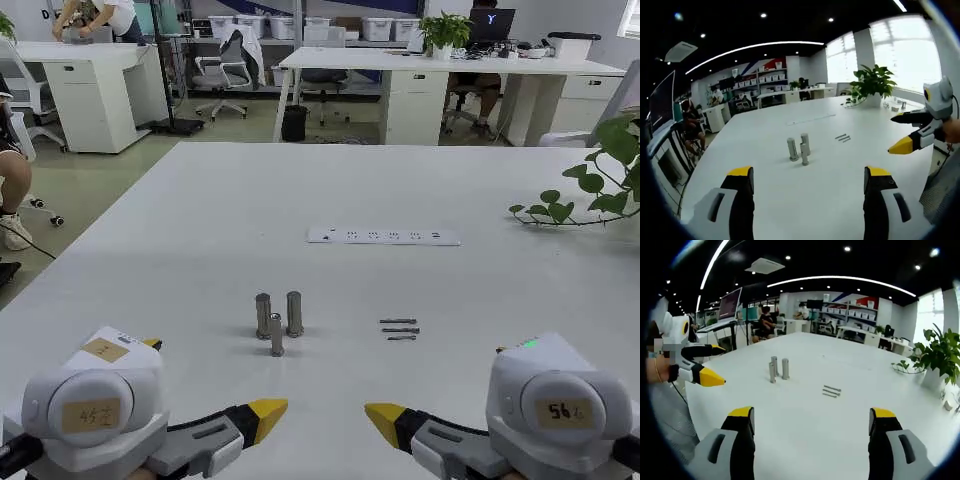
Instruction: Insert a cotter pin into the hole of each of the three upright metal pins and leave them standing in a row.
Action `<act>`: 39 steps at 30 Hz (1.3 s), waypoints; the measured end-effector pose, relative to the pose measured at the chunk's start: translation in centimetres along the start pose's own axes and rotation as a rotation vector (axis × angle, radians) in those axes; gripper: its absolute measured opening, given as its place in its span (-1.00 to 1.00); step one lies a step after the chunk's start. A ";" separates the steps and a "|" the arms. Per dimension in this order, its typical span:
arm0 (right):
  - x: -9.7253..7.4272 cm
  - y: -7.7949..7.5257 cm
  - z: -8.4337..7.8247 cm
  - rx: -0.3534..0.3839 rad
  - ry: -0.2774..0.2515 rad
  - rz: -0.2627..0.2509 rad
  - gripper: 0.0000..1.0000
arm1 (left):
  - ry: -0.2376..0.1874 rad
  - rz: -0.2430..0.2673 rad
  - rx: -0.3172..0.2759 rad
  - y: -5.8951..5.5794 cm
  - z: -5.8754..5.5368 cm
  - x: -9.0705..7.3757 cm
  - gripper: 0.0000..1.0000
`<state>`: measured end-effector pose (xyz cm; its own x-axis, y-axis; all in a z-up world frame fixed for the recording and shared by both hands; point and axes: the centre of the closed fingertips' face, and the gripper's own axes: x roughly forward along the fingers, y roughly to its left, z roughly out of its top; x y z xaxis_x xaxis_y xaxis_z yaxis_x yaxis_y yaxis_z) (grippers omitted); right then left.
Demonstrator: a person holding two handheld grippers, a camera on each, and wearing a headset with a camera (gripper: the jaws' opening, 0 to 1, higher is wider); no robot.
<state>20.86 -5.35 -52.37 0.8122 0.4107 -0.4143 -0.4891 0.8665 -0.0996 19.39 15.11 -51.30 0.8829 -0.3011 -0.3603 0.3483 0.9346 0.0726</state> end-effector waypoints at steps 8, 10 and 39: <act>0.1 -0.2 0.1 -0.003 0.001 0.010 0.67 | 0.034 0.012 -0.006 -0.1 -0.6 -0.1 0.74; 0.1 -0.2 0.1 -0.005 0.000 0.011 0.67 | 0.031 0.011 -0.016 -0.1 -0.5 -0.1 0.73; -0.1 0.7 1.7 -0.014 -0.087 0.092 0.54 | 0.005 0.014 -0.028 -1.2 -0.2 -0.4 0.64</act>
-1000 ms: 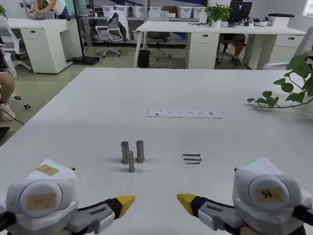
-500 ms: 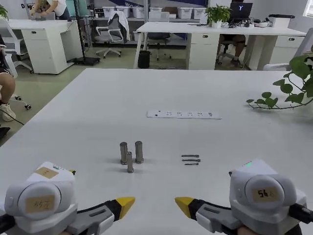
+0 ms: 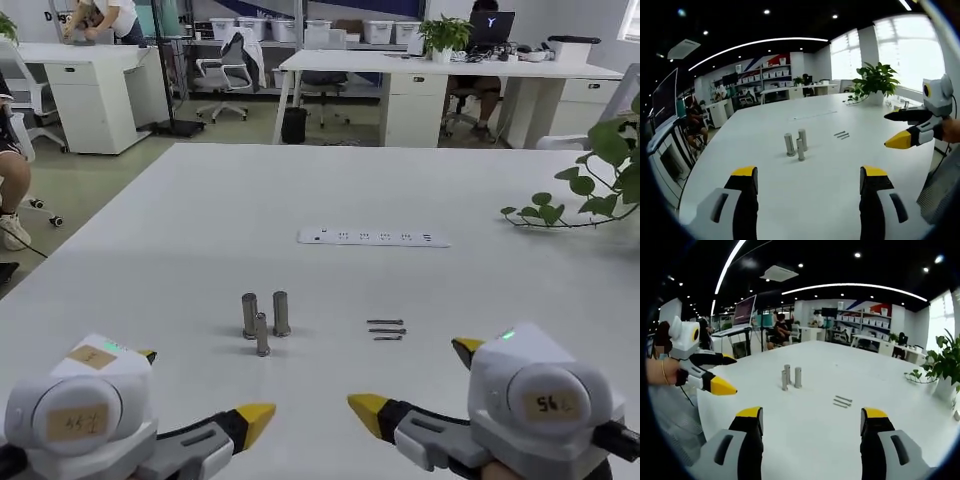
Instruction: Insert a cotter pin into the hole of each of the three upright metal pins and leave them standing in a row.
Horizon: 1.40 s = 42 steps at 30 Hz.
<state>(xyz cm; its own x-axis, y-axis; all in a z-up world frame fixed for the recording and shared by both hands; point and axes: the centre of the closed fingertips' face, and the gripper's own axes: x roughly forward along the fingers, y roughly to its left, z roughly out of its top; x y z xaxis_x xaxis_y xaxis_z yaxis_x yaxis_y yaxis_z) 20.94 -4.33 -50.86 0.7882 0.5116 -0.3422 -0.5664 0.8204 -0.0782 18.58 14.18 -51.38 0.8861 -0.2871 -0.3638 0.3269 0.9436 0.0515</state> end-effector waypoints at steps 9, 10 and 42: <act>-0.1 0.2 0.4 -0.054 -0.022 0.004 0.52 | 0.007 0.006 0.010 -0.2 -0.2 -0.1 0.61; -0.1 0.2 0.3 -0.051 -0.018 0.004 0.52 | 0.004 0.006 0.013 -0.2 -0.2 -0.1 0.61; 0.0 0.0 -0.5 0.004 0.012 0.017 0.38 | -0.060 -0.047 0.032 -1.0 1.2 0.4 0.28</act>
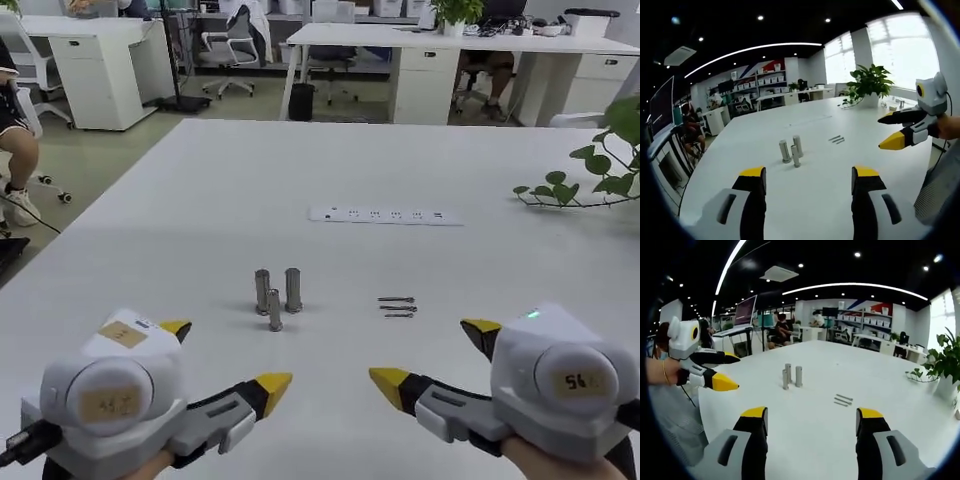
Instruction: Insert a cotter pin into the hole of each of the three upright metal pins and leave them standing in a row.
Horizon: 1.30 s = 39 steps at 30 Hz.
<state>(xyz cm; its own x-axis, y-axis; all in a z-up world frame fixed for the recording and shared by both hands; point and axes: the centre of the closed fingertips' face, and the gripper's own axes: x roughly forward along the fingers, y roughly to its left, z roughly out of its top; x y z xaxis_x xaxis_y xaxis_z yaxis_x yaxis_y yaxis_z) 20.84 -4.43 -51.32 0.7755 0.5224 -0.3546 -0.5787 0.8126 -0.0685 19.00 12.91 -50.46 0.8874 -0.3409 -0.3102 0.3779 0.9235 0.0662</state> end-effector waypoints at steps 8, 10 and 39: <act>0.1 0.6 0.0 -0.005 0.006 0.021 0.35 | -0.020 -0.025 -0.021 1.5 0.8 3.5 0.12; 0.1 0.7 0.1 -0.006 0.004 0.024 0.34 | -0.001 -0.038 -0.001 1.6 0.3 4.6 0.09; 0.7 0.7 -1.5 0.061 0.068 0.038 0.23 | 0.108 -0.178 0.043 3.3 -3.8 13.4 -0.56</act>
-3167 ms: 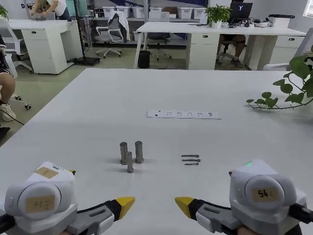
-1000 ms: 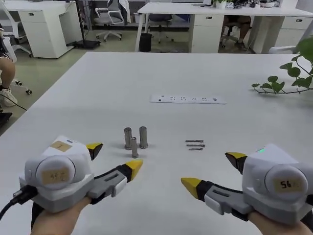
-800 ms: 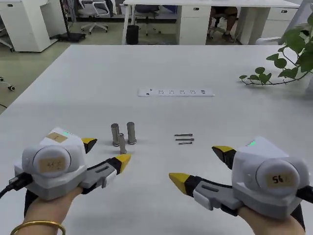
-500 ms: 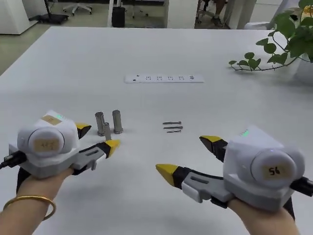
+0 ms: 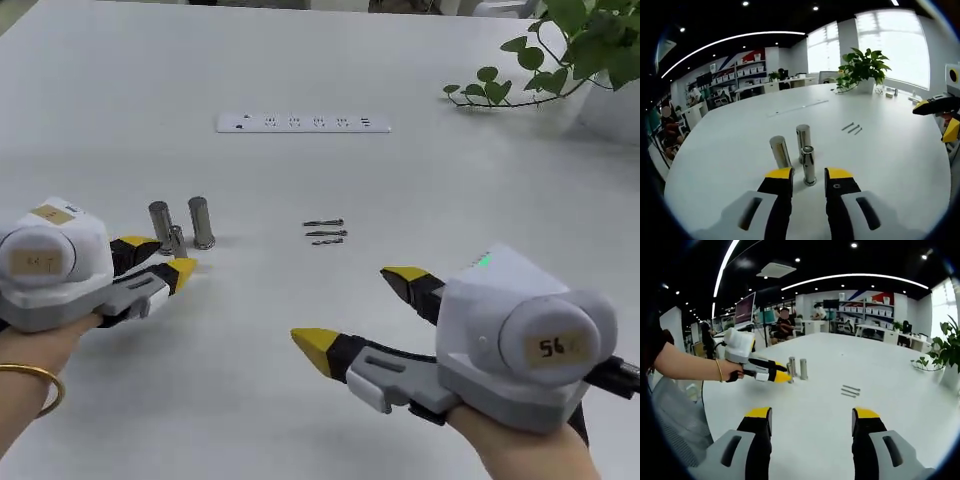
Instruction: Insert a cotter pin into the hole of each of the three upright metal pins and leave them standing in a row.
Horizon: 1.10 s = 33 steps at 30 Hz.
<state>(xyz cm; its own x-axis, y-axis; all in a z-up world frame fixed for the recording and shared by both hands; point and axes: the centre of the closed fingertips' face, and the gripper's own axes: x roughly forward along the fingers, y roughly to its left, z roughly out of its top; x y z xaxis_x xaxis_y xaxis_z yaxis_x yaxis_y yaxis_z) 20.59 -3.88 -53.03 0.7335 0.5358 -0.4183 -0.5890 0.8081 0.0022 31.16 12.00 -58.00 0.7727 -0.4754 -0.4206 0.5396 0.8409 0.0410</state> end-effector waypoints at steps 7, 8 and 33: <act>-0.1 -0.6 -0.3 0.019 0.011 -0.018 0.22 | -0.014 -0.022 -0.011 -0.1 0.0 1.3 -0.73; 0.0 -0.6 -0.5 0.014 0.020 -0.019 0.22 | -0.015 -0.020 -0.023 0.0 0.0 1.3 -0.76; 0.1 -0.6 -1.0 0.012 0.060 -0.030 0.21 | -0.005 -0.042 -0.041 -0.5 -0.4 1.2 -0.89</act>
<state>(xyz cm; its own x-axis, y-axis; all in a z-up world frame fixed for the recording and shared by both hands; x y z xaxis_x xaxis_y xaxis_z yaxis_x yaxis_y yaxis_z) 20.65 -4.57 -54.02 0.7288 0.4962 -0.4719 -0.5631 0.8264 -0.0006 31.67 11.15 -58.83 0.7518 -0.5114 -0.4163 0.5573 0.8302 -0.0133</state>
